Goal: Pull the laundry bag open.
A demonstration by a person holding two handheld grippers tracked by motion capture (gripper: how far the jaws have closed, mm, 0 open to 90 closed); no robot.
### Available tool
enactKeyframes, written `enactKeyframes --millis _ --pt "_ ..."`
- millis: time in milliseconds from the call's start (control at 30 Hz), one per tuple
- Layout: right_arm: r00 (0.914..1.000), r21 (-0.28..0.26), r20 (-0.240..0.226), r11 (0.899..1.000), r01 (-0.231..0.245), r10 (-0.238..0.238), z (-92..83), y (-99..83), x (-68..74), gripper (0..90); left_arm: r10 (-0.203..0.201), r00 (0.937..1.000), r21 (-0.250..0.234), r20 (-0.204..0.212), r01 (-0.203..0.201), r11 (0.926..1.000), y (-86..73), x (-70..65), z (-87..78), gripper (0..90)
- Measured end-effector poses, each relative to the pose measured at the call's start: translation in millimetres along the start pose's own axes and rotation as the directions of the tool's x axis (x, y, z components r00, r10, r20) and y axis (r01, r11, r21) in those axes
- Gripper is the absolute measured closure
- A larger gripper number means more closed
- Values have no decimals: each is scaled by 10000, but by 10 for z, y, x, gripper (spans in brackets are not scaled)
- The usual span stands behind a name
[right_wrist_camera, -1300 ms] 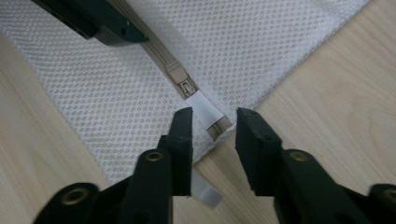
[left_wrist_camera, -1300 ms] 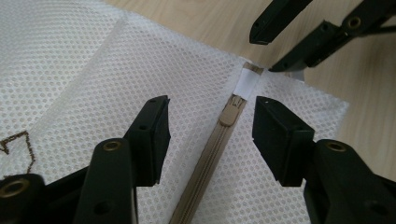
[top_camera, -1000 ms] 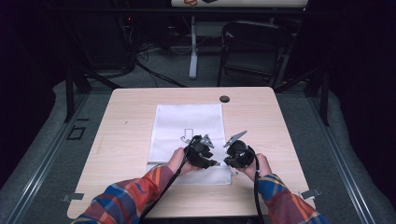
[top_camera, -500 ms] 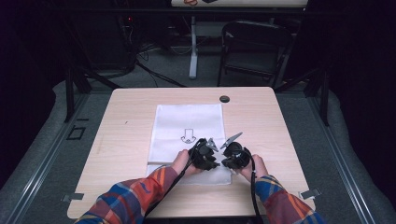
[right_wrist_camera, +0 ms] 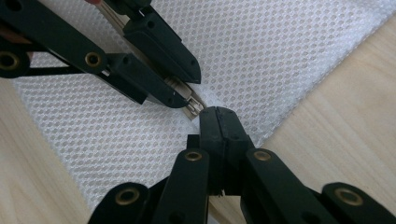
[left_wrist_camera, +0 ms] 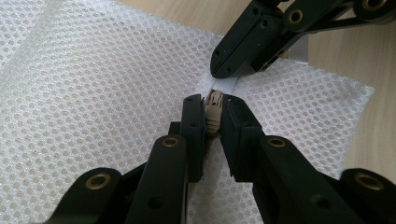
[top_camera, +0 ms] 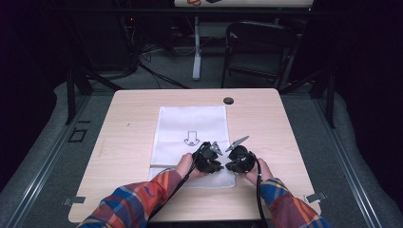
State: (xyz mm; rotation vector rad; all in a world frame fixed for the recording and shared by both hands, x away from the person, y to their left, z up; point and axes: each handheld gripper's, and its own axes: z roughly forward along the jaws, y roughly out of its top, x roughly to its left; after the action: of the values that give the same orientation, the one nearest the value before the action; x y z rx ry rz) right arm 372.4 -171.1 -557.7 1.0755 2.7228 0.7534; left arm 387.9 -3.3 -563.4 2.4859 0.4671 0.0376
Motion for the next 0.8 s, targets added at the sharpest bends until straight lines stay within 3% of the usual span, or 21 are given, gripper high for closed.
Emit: enactKeyframes --millis 433,600,733,800 --pt "9993 255 328 9995 167 -176 0 25 37 900 16 10000 -67 62 -16 10000 -3 4 -8 813" --pt "9995 266 312 9996 33 -42 1 25 36 900 59 9999 -19 121 -59 10000 -3 14 -16 814" --pt "9996 167 250 9998 -139 135 7 24 35 900 -272 9991 -94 338 275 9996 -21 44 -26 813" --pt "9996 265 274 9996 -124 117 3 30 33 900 -238 9991 -84 347 241 9997 -19 46 -26 814"
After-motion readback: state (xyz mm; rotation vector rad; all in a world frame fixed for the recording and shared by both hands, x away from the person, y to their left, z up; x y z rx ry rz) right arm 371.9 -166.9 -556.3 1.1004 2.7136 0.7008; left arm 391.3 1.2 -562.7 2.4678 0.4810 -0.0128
